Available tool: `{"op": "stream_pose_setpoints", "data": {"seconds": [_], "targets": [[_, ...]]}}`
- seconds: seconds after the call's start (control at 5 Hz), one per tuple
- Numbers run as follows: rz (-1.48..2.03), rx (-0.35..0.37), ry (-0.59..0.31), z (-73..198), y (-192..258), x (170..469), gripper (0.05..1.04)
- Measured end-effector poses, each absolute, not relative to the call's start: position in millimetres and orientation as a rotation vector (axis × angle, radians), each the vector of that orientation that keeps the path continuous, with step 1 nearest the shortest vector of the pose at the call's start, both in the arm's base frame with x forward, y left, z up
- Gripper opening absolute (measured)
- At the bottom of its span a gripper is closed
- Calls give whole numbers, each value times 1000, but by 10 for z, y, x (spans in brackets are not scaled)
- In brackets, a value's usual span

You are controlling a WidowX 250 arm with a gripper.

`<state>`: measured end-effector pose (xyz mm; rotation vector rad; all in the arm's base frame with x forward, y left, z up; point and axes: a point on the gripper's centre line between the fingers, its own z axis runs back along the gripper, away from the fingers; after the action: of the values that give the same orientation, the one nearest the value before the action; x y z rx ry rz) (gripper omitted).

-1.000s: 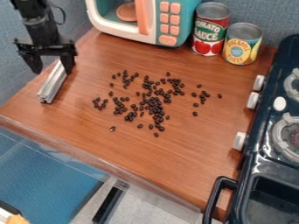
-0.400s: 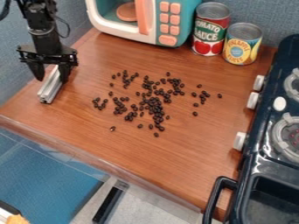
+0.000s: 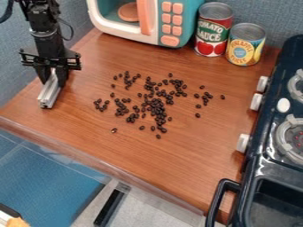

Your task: Sweep into pile

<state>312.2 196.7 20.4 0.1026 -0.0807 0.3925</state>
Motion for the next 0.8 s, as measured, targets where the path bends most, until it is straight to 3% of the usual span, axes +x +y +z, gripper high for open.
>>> {"op": "stream_pose_setpoints", "data": {"seconds": [0.2,0.4,0.6,0.8], "targets": [[382,69,-96,417,1849,3132,380],[334,-32,-52,641,1499,3139,380],[318,-88,-30,796,1212,3198,380],[308,-28,-152,929,817,3293,380]]}}
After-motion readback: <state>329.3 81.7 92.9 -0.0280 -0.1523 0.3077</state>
